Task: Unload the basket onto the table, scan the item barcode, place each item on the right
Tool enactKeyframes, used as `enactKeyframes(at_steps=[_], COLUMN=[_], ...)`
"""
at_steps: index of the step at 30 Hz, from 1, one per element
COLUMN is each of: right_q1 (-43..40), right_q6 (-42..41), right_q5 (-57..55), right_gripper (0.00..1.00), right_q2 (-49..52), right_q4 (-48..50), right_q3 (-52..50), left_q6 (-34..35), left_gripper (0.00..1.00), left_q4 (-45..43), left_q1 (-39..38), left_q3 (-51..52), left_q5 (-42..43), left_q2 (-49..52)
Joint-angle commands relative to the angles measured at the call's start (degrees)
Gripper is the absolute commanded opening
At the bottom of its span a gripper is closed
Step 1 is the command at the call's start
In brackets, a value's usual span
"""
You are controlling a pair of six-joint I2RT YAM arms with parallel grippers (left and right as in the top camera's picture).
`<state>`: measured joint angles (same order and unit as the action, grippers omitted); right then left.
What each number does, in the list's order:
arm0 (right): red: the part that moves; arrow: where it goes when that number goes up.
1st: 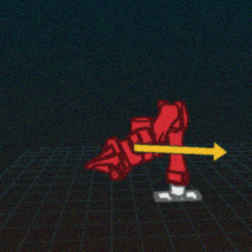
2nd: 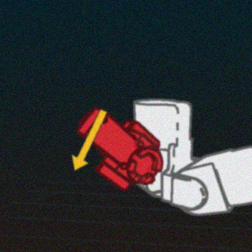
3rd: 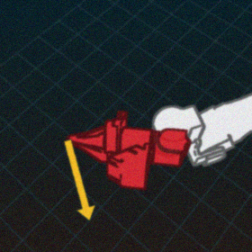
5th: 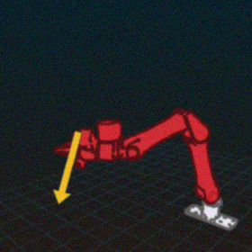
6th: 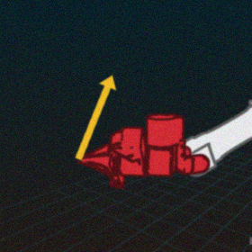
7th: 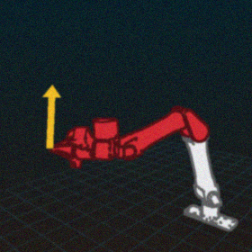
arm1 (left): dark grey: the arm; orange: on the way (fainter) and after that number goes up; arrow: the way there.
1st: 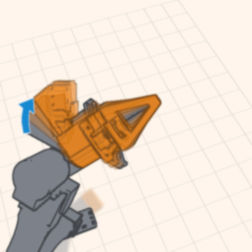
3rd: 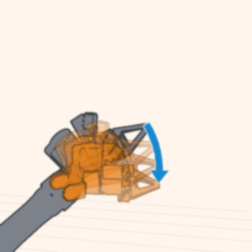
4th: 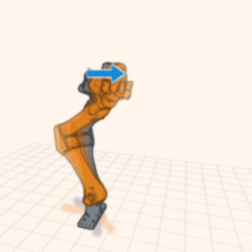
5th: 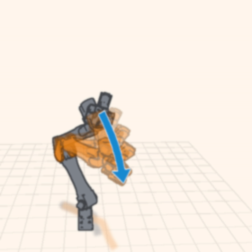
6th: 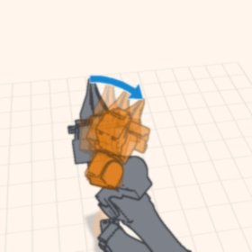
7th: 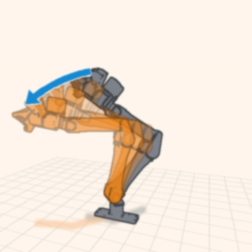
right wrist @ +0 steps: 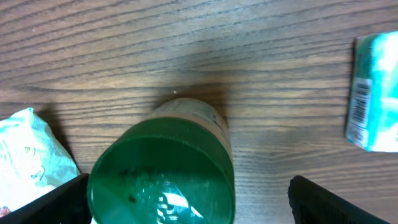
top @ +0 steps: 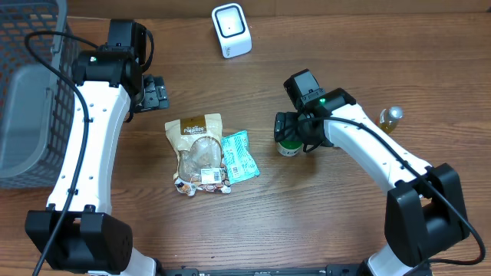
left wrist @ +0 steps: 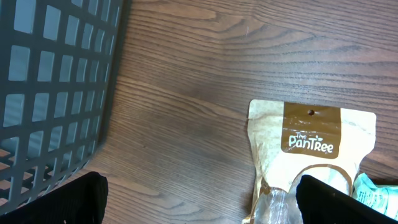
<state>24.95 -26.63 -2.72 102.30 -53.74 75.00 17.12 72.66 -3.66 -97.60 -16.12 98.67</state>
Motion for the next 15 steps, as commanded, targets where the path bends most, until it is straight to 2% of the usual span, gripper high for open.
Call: enactKeyframes(at_steps=[1, 5, 8, 15], right_q1=[0.0, 0.0, 0.0, 0.1], right_q6=[-0.6, -0.7, -0.6, -0.7], right_q5=[0.9, 1.6, 1.6, 1.6], right_gripper=[0.95, 0.92, 0.84, 0.81], right_q2=[0.0, 0.0, 0.0, 0.0], right_q4=[1.9, 2.7, 2.6, 2.6], right_q3=[-2.5, -3.4, -3.4, -3.4], left_q6=[-0.4, -0.4, -0.4, -0.4], left_gripper=[1.0, 1.0, 1.0, 1.0], left_q4=[0.0, 0.0, 0.0, 0.0], left_q1=[0.3, 0.3, 0.3, 0.3], left_q3=[-0.8, -0.8, -0.8, -0.8], left_q5=[-0.8, -0.8, -0.8, -0.8], left_q2=[0.2, 0.2, 0.2, 0.2])
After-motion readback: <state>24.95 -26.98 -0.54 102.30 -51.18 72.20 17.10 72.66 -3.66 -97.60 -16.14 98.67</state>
